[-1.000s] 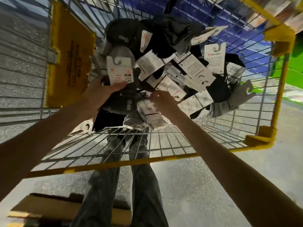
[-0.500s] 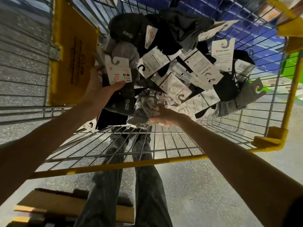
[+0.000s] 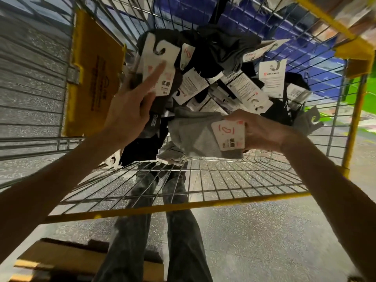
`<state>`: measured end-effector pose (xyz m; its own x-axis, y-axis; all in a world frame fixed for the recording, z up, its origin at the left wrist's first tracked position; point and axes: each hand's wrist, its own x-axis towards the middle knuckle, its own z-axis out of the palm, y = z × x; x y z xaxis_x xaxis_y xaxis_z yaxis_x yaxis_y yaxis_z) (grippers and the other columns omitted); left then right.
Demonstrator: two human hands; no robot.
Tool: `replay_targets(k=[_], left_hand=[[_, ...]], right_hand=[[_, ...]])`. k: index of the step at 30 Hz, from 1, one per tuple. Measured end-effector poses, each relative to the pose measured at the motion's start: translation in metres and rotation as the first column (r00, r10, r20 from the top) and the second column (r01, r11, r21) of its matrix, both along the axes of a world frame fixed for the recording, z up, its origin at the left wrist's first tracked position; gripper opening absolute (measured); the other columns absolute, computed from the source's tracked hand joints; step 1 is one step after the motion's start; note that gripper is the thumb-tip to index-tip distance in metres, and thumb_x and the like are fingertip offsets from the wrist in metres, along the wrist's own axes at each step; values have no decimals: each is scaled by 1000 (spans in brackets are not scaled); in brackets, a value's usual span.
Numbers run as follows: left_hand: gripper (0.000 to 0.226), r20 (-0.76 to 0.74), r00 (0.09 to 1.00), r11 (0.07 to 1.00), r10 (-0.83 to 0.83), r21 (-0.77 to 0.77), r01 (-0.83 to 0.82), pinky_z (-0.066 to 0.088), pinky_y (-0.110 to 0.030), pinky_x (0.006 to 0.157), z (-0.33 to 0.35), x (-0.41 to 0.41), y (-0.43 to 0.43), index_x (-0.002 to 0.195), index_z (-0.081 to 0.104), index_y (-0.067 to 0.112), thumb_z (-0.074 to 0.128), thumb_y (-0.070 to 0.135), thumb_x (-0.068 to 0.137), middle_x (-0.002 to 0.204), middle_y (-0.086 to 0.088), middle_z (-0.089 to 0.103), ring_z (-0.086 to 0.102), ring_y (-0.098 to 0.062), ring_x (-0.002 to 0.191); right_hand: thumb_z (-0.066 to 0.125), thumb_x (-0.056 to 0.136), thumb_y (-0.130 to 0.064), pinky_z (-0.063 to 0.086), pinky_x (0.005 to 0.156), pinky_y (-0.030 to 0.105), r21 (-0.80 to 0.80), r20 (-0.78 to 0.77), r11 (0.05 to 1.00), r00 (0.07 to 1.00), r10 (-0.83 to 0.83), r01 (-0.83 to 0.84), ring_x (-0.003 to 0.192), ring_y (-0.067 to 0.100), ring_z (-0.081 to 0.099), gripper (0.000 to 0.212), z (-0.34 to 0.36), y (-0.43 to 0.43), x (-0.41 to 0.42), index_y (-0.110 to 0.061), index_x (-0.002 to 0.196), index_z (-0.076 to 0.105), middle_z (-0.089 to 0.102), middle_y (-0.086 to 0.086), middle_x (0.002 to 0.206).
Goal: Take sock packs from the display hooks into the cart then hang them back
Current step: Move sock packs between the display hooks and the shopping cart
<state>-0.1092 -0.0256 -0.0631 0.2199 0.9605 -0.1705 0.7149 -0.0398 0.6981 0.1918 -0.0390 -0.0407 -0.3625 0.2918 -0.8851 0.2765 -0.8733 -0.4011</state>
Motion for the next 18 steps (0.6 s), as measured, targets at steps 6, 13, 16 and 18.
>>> replay_targets(k=[6, 13, 16, 18], left_hand=[[29, 85, 986, 956, -145, -246, 162, 42, -27, 105, 8, 15, 5, 117, 71, 17, 50, 6, 100, 144, -8, 49, 47, -29, 133], [28, 459, 880, 681, 120, -684, 263, 60, -30, 70, 19, 34, -1, 101, 71, 31, 65, 52, 83, 97, 7, 75, 73, -9, 88], [43, 391, 903, 706, 177, -690, 160, 62, -36, 66, 9, 26, -6, 104, 73, 27, 78, 46, 65, 101, 8, 75, 73, -10, 89], [41, 349, 894, 724, 283, -688, 39, 61, -34, 60, 1, 19, -7, 102, 73, 26, 78, 41, 65, 96, 10, 75, 73, -11, 86]], right_hand=[[61, 88, -51, 53, 91, 41, 75, 107, 947, 947, 303, -312, 102, 19, 64, 29, 20, 23, -24, -28, 106, 61, 68, -6, 102], [60, 82, -60, 60, 75, 36, 230, 173, 894, 921, 351, -384, 85, 18, 73, 46, 29, 41, -51, -21, 106, 69, 75, 2, 90], [59, 88, -54, 59, 80, 35, 280, 217, 911, 944, 247, -303, 90, 20, 72, 43, 17, 40, -55, -17, 104, 72, 75, 3, 93], [53, 97, -43, 58, 73, 31, 351, 181, 931, 983, 36, -99, 87, 22, 72, 36, 6, 35, -56, -11, 100, 70, 75, 7, 93]])
